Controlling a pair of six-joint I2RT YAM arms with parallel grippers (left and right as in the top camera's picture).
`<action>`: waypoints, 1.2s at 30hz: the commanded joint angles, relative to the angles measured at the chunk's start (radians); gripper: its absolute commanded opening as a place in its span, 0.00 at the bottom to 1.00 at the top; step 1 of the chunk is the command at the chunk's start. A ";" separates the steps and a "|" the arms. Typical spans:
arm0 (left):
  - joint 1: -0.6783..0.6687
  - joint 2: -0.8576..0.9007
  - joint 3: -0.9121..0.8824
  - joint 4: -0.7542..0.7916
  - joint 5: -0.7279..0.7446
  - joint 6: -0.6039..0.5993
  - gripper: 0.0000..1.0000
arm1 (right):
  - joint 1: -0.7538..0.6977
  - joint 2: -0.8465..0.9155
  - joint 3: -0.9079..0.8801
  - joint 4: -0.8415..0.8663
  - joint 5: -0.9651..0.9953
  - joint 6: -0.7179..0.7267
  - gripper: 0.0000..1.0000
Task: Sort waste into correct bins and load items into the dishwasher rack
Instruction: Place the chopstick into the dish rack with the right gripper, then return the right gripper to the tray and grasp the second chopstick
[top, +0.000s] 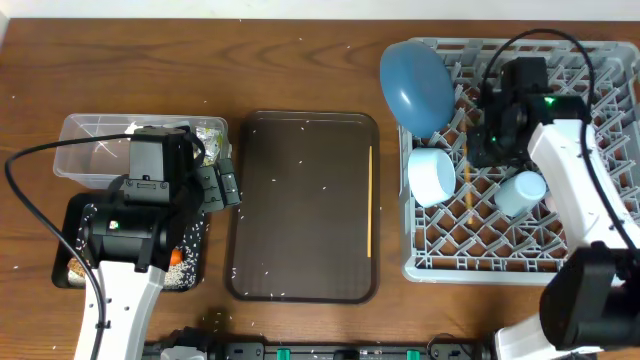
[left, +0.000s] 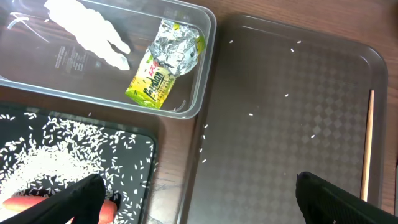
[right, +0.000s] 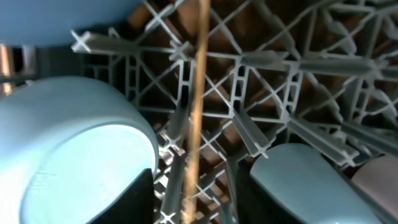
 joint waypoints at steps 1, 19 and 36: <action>0.004 -0.003 0.020 -0.003 -0.008 0.006 0.98 | 0.008 -0.039 0.013 -0.023 -0.031 -0.002 0.43; 0.004 -0.003 0.020 -0.003 -0.008 0.006 0.98 | 0.766 -0.126 0.005 0.027 0.293 0.750 0.46; 0.004 -0.003 0.020 -0.003 -0.008 0.006 0.98 | 0.661 0.267 0.005 0.056 0.126 0.806 0.42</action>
